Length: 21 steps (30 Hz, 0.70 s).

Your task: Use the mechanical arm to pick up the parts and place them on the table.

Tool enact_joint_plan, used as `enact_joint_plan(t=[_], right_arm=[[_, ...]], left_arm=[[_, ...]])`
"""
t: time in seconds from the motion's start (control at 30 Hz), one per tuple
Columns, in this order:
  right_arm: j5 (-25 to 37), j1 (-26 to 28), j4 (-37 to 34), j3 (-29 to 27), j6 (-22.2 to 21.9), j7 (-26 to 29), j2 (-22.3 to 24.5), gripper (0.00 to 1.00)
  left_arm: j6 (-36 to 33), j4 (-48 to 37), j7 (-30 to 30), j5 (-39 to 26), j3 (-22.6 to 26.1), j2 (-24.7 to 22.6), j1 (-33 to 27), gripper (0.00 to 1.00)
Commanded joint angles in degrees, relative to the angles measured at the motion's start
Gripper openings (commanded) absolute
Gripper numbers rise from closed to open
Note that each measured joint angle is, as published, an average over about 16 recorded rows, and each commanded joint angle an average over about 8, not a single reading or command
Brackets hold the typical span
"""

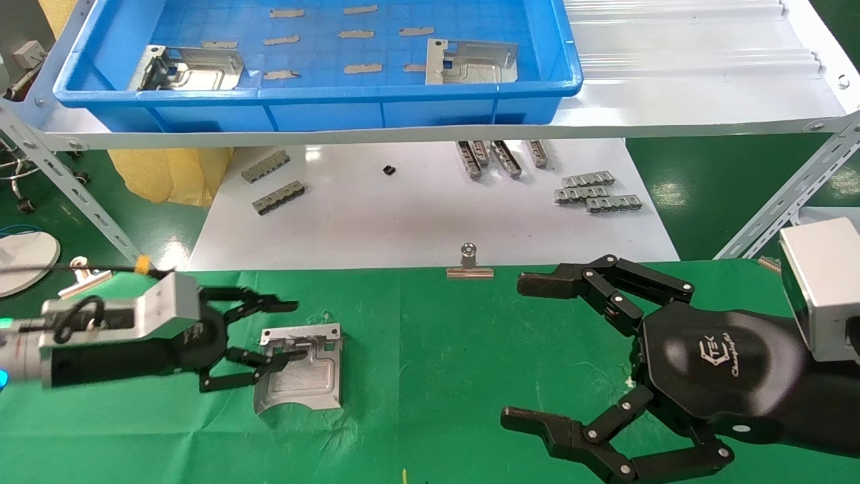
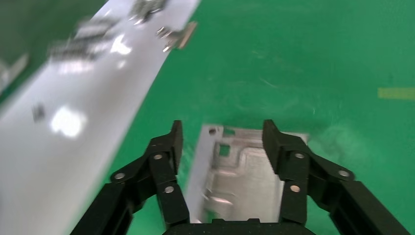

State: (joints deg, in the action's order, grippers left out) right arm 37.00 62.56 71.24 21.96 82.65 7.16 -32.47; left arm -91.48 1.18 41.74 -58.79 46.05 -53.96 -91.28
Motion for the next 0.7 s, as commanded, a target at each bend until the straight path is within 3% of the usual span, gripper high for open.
enact_joint_plan(t=[0.03,0.4,0.7], right_arm=[[0.0,0.0,0.0,0.0,0.0,0.0,0.0,1.00],[0.0,0.0,0.0,0.0,0.0,0.0,0.0,1.00],[0.0,0.0,0.0,0.0,0.0,0.0,0.0,1.00]], left_arm=[[-0.2,-1.0,-3.5,1.9,-1.1,0.7,2.3,1.00],[-0.1,-0.4,-3.8,2.4,-1.6,1.0,2.9,1.00],[0.6,8.2,-9.5,4.1,-5.0,3.1,6.1,1.00]])
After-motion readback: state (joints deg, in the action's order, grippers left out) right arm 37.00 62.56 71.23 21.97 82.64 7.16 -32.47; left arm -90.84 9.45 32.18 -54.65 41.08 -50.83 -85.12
